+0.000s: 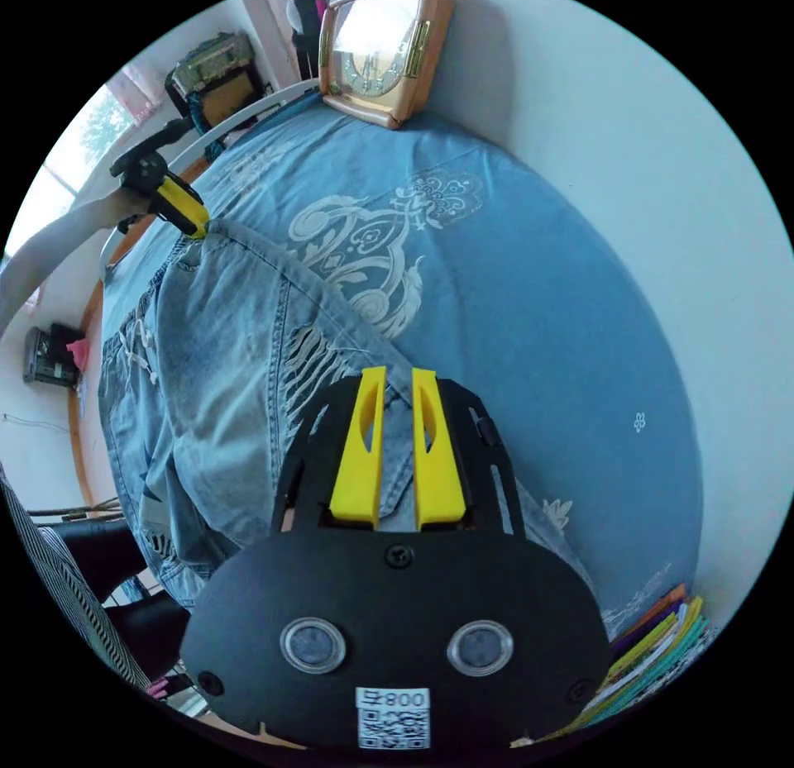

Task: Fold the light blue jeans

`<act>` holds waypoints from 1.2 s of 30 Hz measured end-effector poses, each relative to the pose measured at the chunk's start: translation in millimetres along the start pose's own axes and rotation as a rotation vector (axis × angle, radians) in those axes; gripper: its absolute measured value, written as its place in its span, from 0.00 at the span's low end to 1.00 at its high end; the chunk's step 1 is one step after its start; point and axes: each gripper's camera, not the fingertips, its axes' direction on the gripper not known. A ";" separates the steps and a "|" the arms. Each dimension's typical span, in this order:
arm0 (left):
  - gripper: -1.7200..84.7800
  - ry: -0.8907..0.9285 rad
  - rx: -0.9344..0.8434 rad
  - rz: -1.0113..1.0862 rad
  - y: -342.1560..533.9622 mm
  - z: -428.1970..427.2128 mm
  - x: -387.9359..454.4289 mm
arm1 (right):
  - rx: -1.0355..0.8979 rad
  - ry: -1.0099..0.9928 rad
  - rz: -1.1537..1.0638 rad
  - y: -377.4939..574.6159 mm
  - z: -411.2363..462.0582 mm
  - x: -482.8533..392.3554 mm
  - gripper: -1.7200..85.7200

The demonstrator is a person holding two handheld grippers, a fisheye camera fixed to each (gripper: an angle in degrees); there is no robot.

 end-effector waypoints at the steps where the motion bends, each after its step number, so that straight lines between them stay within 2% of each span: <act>1: 0.10 -0.005 -0.001 -0.002 -2.8 4.6 0.2 | -0.039 0.016 -0.025 -10.7 4.5 -0.7 0.10; 6: 0.10 0.004 0.009 -0.003 -10.5 22.2 -3.3 | -0.131 0.070 -0.121 -39.7 15.3 -10.3 0.10; 14: 0.10 -0.002 -0.028 0.013 -28.5 49.0 -4.5 | -0.196 0.006 -0.187 -69.9 12.1 -10.9 0.10; 19: 0.10 -0.040 -0.079 0.034 -41.1 61.4 1.5 | -0.234 -0.018 -0.173 -85.4 10.3 -8.7 0.09; 24: 0.11 -0.084 -0.105 0.048 -48.0 71.7 10.6 | -0.254 0.039 -0.174 -94.6 8.2 -18.3 0.08; 32: 0.10 -0.115 0.002 -0.001 -34.5 81.5 15.5 | -0.208 0.137 -0.130 -94.5 3.5 -32.3 0.06; 36: 0.10 -0.149 -0.004 -0.004 -36.1 83.7 21.7 | -0.178 0.072 -0.037 -93.4 -0.1 -20.0 0.06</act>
